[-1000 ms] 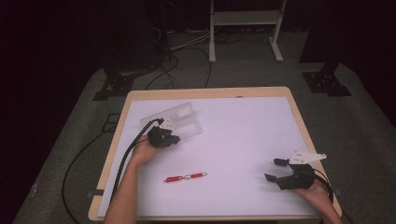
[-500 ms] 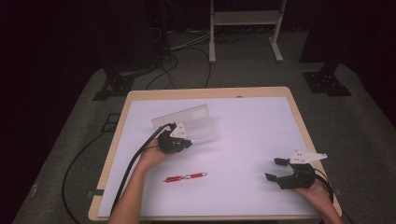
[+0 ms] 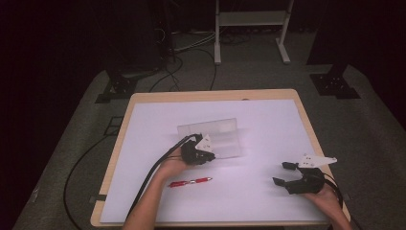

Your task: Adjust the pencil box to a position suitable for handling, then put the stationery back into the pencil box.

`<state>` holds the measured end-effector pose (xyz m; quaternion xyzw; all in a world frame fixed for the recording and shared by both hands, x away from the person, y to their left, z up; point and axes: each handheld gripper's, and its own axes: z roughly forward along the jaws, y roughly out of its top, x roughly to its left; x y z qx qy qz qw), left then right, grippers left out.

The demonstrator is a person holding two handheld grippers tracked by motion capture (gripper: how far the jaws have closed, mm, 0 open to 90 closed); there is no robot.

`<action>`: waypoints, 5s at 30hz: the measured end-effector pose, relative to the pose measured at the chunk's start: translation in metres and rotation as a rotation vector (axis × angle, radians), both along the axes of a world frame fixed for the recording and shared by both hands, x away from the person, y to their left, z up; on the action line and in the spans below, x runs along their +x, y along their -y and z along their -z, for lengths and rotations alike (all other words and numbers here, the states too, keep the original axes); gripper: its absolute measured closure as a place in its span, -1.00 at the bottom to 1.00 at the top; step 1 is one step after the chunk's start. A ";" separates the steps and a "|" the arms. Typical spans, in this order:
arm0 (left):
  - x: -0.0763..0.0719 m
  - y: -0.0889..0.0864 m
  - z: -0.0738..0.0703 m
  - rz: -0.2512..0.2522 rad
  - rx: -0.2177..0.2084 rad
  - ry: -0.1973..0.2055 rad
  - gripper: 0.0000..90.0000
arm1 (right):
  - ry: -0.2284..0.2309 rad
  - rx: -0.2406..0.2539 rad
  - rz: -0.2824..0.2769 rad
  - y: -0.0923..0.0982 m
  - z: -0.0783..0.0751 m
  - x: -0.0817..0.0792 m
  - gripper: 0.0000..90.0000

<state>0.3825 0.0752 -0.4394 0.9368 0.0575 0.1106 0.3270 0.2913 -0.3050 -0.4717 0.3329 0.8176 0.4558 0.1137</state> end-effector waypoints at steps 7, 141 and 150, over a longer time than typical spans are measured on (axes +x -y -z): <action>-0.001 0.016 0.009 0.050 0.020 -0.028 0.92 | -0.001 0.000 0.002 0.002 0.000 0.000 -0.50; -0.059 -0.078 0.018 -0.041 -0.035 -0.122 0.40 | -0.008 -0.016 -0.015 -0.007 0.001 -0.001 -0.50; -0.060 -0.079 0.017 -0.028 -0.030 -0.128 0.51 | -0.008 -0.015 -0.016 -0.007 0.001 -0.001 -0.50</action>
